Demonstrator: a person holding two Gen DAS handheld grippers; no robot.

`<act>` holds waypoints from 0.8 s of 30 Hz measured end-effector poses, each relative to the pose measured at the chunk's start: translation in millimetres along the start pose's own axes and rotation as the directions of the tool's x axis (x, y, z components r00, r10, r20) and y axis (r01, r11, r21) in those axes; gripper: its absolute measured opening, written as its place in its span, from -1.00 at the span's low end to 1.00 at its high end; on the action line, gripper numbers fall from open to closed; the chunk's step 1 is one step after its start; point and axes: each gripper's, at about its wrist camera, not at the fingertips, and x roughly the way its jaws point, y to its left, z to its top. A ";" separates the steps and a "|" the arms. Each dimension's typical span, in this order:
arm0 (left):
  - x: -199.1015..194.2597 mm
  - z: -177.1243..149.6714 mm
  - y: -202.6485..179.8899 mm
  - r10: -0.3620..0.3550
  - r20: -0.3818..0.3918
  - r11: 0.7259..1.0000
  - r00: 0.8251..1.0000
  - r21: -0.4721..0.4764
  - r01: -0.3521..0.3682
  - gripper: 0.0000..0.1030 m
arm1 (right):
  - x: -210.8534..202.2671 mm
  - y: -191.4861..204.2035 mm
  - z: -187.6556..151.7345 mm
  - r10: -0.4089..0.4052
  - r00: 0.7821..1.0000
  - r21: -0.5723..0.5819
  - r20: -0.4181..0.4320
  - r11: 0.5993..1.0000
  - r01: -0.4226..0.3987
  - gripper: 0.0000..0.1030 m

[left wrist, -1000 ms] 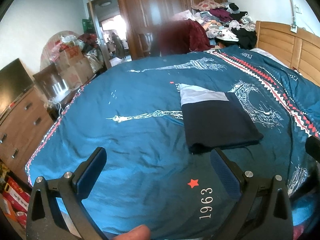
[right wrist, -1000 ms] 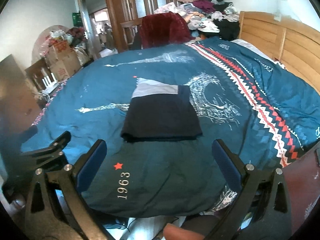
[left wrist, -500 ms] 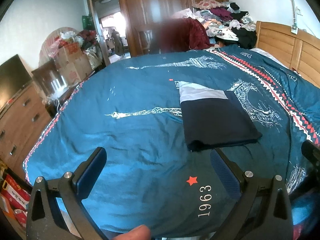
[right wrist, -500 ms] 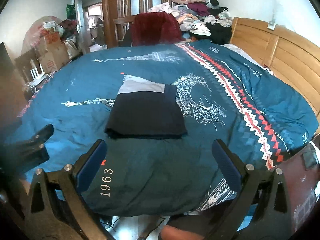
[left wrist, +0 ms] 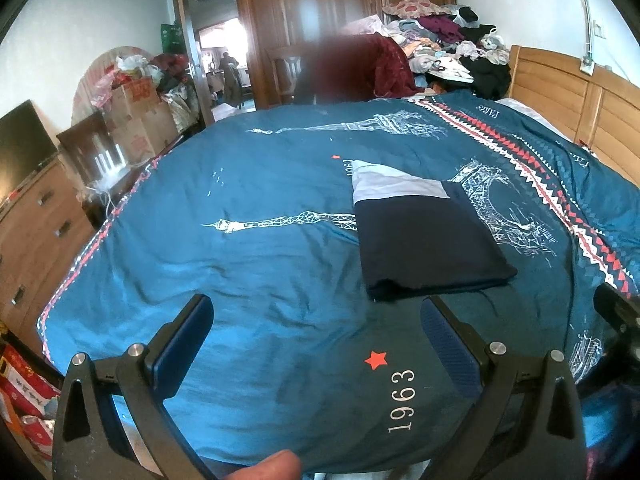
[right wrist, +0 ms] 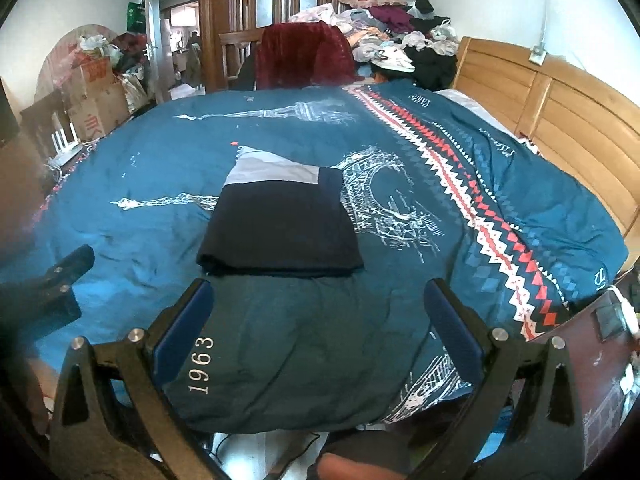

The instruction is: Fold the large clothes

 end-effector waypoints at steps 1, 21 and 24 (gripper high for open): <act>-0.2 0.0 0.1 0.001 0.001 1.000 1.000 0.001 -0.001 1.00 | -0.5 0.6 0.0 -0.004 1.000 -0.002 0.002 1.000 0.004 1.00; -4.3 6.2 -2.4 -0.003 0.026 1.000 1.000 0.007 0.003 1.00 | 0.3 3.6 8.7 -0.002 1.000 -0.009 0.013 1.000 0.002 1.00; -4.1 6.2 -1.9 -0.004 0.022 1.000 1.000 0.004 0.004 1.00 | -2.9 5.8 10.3 -0.004 0.999 -0.020 0.033 1.000 0.005 1.00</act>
